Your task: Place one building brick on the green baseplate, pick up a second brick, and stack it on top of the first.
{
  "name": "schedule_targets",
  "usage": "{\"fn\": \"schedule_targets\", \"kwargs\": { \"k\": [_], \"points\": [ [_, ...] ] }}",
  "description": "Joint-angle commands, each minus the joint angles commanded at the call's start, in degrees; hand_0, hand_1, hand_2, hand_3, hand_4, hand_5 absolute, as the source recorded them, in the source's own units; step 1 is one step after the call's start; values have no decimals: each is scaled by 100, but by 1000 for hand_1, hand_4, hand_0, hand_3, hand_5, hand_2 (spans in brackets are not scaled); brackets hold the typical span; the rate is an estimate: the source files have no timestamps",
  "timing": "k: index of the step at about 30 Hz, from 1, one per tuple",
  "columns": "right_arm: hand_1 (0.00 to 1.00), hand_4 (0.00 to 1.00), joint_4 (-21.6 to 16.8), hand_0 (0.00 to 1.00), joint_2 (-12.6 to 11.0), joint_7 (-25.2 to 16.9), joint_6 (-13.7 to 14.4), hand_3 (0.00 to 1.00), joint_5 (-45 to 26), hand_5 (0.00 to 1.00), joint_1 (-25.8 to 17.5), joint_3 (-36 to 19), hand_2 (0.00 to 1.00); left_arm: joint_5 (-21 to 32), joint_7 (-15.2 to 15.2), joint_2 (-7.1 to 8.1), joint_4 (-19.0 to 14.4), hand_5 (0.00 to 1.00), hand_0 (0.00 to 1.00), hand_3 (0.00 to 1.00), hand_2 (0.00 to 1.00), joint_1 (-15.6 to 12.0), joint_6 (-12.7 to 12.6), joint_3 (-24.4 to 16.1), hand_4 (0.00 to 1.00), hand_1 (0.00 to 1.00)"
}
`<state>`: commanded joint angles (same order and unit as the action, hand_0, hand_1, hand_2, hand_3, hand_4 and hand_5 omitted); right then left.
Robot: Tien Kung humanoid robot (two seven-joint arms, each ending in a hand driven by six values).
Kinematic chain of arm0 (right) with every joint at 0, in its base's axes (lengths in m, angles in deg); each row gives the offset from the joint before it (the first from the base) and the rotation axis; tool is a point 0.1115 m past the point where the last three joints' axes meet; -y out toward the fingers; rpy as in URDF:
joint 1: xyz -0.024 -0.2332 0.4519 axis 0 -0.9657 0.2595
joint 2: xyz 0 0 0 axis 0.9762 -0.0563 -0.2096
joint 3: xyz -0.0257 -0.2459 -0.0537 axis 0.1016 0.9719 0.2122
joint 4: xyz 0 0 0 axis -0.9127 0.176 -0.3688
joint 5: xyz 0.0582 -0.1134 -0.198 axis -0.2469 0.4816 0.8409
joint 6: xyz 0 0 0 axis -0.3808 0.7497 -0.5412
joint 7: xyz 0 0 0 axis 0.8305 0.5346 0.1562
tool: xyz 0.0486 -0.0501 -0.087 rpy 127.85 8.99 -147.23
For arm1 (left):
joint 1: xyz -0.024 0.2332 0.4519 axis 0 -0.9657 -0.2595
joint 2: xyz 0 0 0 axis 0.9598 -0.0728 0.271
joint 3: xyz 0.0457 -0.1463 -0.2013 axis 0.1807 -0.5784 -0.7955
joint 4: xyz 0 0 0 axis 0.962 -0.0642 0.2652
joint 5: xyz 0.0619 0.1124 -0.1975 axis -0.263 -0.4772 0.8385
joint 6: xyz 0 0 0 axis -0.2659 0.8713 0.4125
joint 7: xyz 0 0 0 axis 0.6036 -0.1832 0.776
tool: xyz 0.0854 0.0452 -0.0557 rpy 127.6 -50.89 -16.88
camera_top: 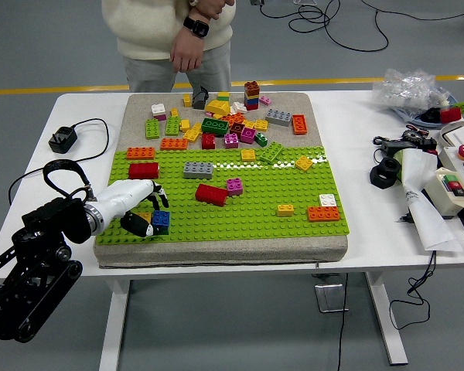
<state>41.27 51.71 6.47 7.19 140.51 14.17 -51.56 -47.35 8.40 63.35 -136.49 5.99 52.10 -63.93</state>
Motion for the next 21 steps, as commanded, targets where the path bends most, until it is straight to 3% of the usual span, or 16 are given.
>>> {"fn": "schedule_targets", "kwargs": {
  "k": [8,9,14,15,20,21],
  "points": [
    [702,998,0,766,1,-1,-4,748,-9,630,5,-1,736,58,-62,8,-79,152,886,614,577,9,89,-36,858,720],
    [703,998,0,766,1,-1,-4,747,-9,631,6,-2,737,61,-68,10,-89,166,906,691,612,9,103,-41,888,732],
    [703,998,0,766,3,-1,-5,747,-26,631,8,0,737,134,-99,30,-247,166,906,691,612,1,182,-81,888,732],
    [702,998,0,765,2,-1,-6,747,-28,631,9,-2,738,157,-90,47,-347,214,949,754,727,-4,213,-101,959,765],
    [702,998,0,765,1,0,-6,747,-32,631,10,-4,738,249,-64,121,-661,214,949,754,727,-38,273,-185,959,765],
    [700,998,0,765,1,0,-6,745,-31,631,10,-5,737,263,-63,130,-690,431,998,745,830,-43,276,-192,998,841]
  ]
}}
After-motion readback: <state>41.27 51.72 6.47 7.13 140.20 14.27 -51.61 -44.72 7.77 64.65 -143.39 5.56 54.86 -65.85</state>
